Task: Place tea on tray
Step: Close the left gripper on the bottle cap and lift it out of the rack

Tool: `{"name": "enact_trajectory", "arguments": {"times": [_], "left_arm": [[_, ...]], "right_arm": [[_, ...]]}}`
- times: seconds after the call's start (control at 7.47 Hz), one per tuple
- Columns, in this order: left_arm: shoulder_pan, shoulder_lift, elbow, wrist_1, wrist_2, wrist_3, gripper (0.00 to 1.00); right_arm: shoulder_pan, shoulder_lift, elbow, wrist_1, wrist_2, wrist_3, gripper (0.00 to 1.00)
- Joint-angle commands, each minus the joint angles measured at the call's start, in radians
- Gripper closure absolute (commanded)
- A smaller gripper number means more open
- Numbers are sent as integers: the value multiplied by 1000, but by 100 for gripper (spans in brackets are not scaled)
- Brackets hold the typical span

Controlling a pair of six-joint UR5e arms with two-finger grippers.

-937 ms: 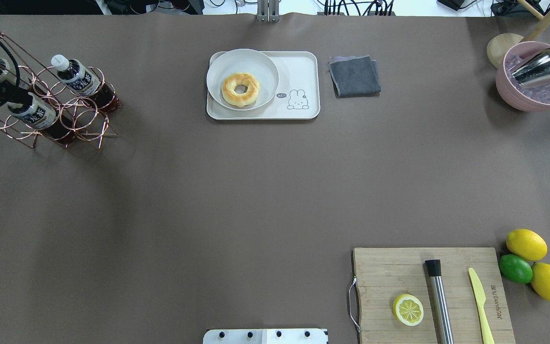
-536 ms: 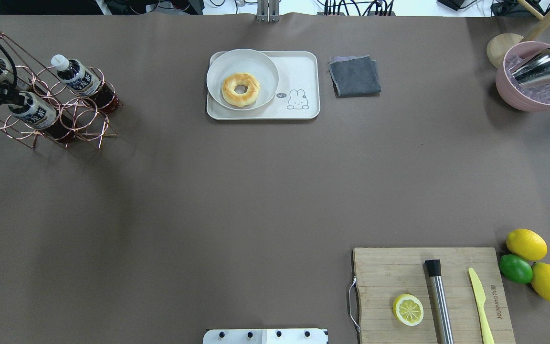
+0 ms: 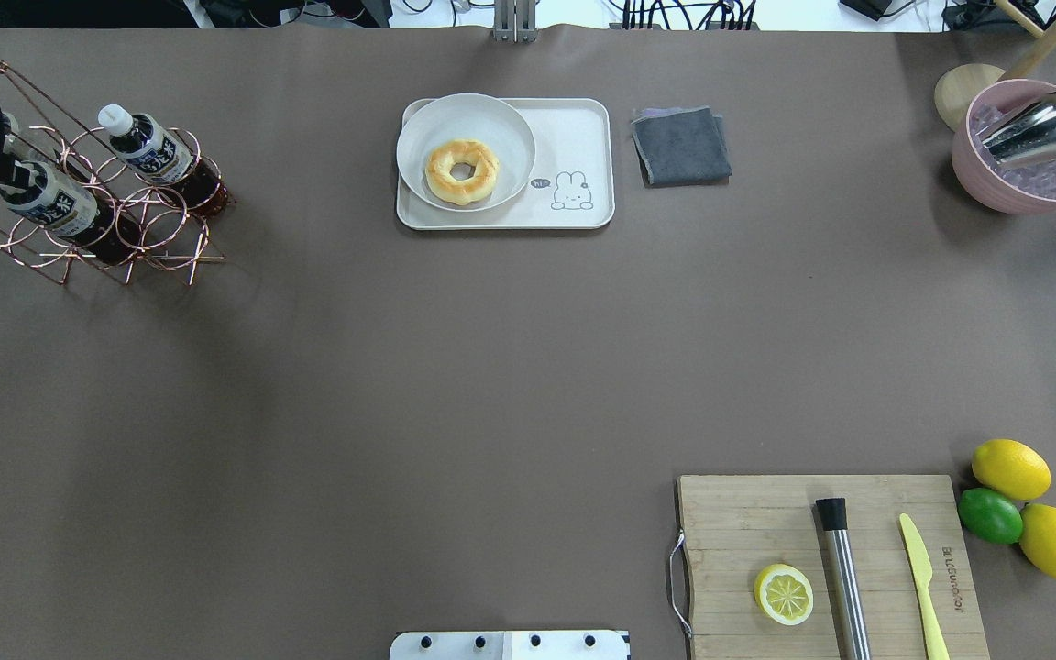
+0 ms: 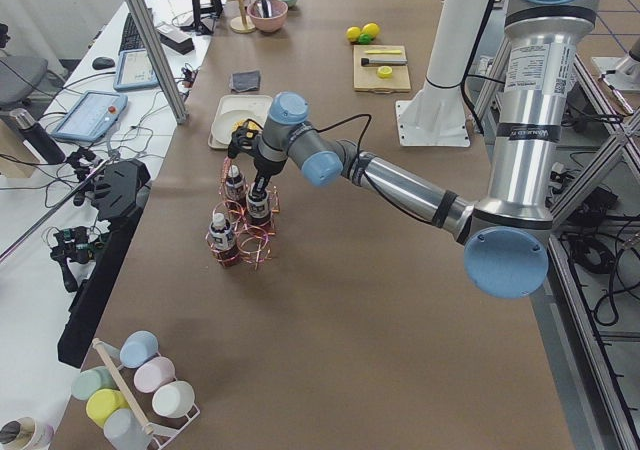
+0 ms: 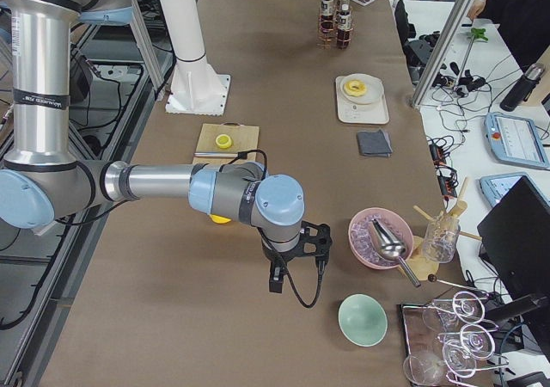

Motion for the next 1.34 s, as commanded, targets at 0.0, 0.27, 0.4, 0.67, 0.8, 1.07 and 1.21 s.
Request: {"name": "enact_trajectory", "arguments": {"times": [0.0,0.27,0.4,0.67,0.8,1.07,1.21], "left_arm": [[-67,-7,-16,7,-66,15,100],[-131,-7,-60,59,-86,76,100],[-175,-8,-113,156,-91,139,100],[-203,4,-207,245,-102,172,100],[-199,63,-259,245,-103,162,100],[-107,101,-336,242,-92,65,100],[-23,104,-403,243,-45,-45,100]], "right_arm": [[2,-11,2,0,0,0,0],[5,-17,8,0,0,0,0],[7,-23,9,0,2,0,0],[10,-34,8,0,9,-5,0],[11,-36,9,2,9,-5,0],[14,-40,9,0,11,-5,0],[21,-49,17,0,14,-5,0]]}}
